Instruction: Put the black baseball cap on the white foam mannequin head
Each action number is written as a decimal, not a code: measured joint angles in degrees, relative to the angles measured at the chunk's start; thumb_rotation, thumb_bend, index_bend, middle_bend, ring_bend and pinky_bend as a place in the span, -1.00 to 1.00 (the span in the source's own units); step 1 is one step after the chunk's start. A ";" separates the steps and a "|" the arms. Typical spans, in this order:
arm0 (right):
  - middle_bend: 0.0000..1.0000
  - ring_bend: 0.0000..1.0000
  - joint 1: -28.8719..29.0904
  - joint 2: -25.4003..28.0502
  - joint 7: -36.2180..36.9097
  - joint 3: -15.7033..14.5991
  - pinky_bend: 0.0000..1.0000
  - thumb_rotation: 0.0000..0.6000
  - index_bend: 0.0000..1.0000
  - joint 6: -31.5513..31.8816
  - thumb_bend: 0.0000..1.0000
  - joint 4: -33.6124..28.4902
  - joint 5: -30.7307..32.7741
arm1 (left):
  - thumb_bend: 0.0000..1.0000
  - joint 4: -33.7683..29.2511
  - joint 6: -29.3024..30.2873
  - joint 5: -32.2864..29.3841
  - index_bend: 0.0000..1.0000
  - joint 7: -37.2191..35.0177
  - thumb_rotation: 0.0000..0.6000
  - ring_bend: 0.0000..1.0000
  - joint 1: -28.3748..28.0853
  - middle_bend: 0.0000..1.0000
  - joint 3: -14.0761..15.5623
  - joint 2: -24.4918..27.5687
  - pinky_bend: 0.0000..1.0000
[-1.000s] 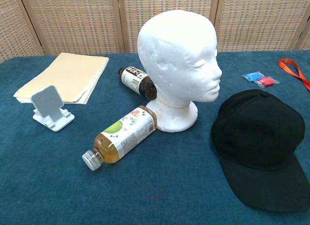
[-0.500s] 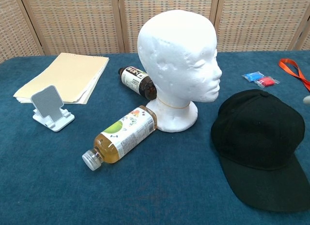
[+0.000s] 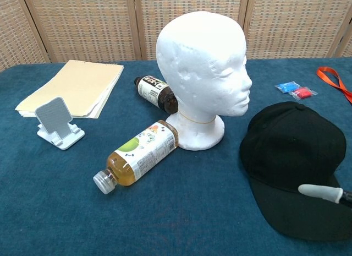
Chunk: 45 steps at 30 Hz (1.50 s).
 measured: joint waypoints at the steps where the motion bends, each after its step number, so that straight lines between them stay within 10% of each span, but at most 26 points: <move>1: 0.93 1.00 0.22 -0.33 -0.10 0.07 1.00 1.00 -1.00 -0.47 -1.00 0.04 0.11 | -1.00 -0.01 -0.11 -0.10 -1.00 0.05 1.00 -1.00 -0.05 -1.00 -0.02 -0.01 -1.00; 25: 0.93 1.00 5.34 -8.00 -7.22 3.14 1.00 1.00 -0.99 -8.27 -1.00 -0.10 3.37 | -1.00 0.12 -0.78 -1.93 -1.00 -1.02 1.00 -1.00 -0.56 -1.00 -0.65 0.37 -1.00; 34: 0.94 1.00 4.63 -9.63 -9.89 3.09 1.00 1.00 -0.94 -5.44 -0.04 4.25 3.26 | -1.00 0.16 -0.53 -1.70 -1.00 -1.12 1.00 -1.00 -0.41 -1.00 -0.48 0.33 -1.00; 45: 0.94 1.00 2.91 -12.75 -10.13 7.58 1.00 1.00 -0.87 4.86 0.02 10.98 5.66 | -1.00 0.18 -0.58 -1.49 -1.00 -1.15 1.00 -1.00 -0.41 -1.00 -0.33 0.29 -1.00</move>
